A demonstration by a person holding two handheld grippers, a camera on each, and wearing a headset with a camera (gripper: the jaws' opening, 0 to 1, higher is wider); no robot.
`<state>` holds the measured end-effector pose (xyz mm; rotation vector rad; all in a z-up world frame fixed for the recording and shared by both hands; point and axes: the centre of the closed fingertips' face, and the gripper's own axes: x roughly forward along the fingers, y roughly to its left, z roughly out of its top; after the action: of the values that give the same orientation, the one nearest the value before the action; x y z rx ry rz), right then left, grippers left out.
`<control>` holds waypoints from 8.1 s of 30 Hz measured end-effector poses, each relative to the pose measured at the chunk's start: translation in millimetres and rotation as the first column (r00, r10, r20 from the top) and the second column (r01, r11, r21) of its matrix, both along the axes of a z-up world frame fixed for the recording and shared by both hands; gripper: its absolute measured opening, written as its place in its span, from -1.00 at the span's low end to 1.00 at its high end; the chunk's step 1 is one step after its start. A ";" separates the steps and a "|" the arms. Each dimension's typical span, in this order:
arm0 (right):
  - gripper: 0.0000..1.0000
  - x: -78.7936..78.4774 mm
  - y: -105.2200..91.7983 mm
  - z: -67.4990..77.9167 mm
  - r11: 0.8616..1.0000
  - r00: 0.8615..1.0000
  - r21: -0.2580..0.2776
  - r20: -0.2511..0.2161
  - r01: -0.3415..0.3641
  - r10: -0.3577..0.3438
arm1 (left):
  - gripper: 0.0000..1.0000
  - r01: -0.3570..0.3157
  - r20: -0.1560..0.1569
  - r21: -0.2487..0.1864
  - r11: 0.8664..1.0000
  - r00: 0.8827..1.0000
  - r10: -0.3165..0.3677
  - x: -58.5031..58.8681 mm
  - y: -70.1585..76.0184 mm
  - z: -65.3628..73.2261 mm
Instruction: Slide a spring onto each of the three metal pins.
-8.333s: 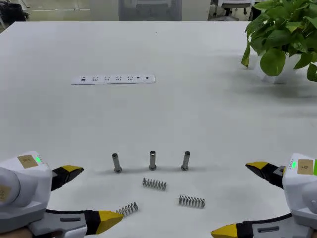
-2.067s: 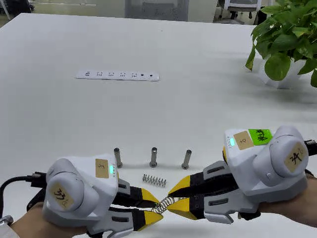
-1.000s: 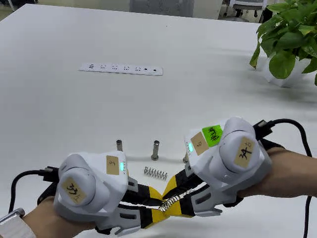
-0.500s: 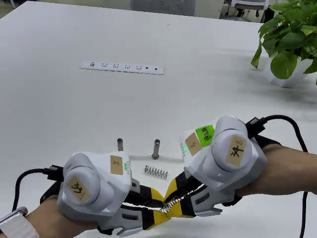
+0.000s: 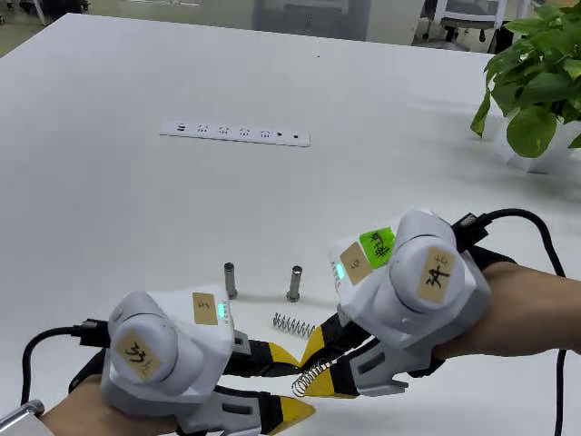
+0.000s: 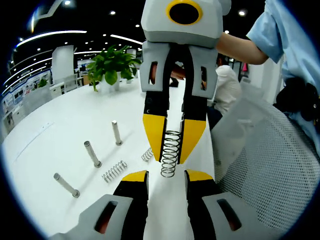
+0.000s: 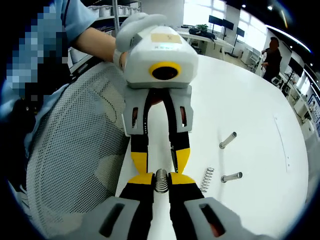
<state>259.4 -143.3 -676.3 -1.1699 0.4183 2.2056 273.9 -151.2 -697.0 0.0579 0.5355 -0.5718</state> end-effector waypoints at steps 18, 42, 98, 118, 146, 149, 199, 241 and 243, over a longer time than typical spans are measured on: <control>-0.76 7.8 14.5 6.0 0.998 0.997 0.004 0.038 -0.062 0.061 | 0.44 -0.342 0.059 -0.015 0.940 0.938 0.342 -18.8 73.2 15.9; -0.76 22.3 50.1 14.5 0.989 0.983 -0.008 0.107 -0.147 0.147 | 1.00 -0.614 0.058 -0.065 0.786 0.784 0.618 -44.7 136.6 13.6; -0.76 34.2 148.7 6.9 0.889 0.821 -0.221 0.345 -0.401 0.456 | 0.96 -0.599 0.068 -0.060 0.799 0.796 0.602 -45.8 133.2 13.1; -0.76 35.4 150.7 -3.1 0.882 0.808 -0.241 0.356 -0.405 0.469 | 0.94 -0.596 0.059 -0.062 0.801 0.799 0.599 -46.0 132.9 11.3; -0.75 33.8 152.1 -17.9 0.876 0.804 -0.261 0.354 -0.406 0.478 | 0.89 -0.589 0.037 -0.069 0.805 0.805 0.592 -47.4 131.2 7.2; -0.75 34.4 152.2 -22.8 0.875 0.803 -0.266 0.355 -0.404 0.479 | 0.89 -0.587 0.035 -0.067 0.807 0.807 0.590 -47.3 130.5 6.4; -0.45 38.7 153.8 -61.8 0.881 0.802 -0.245 0.369 -0.404 0.470 | 0.86 -0.580 0.019 -0.078 0.811 0.813 0.583 -47.0 128.0 3.8; 0.98 51.5 128.4 -16.0 0.969 0.943 0.065 0.255 -0.239 0.215 | 0.85 -0.540 0.006 -0.054 0.840 0.841 0.541 -43.9 116.7 -0.2; 0.98 54.6 126.4 -14.6 0.973 0.951 0.082 0.247 -0.214 0.188 | 0.85 -0.537 0.007 -0.052 0.842 0.843 0.538 -43.5 115.7 0.0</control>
<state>314.0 -16.9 -691.0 -1.4506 0.0806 2.1898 230.4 -35.6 -696.9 -0.1317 0.4892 -0.0299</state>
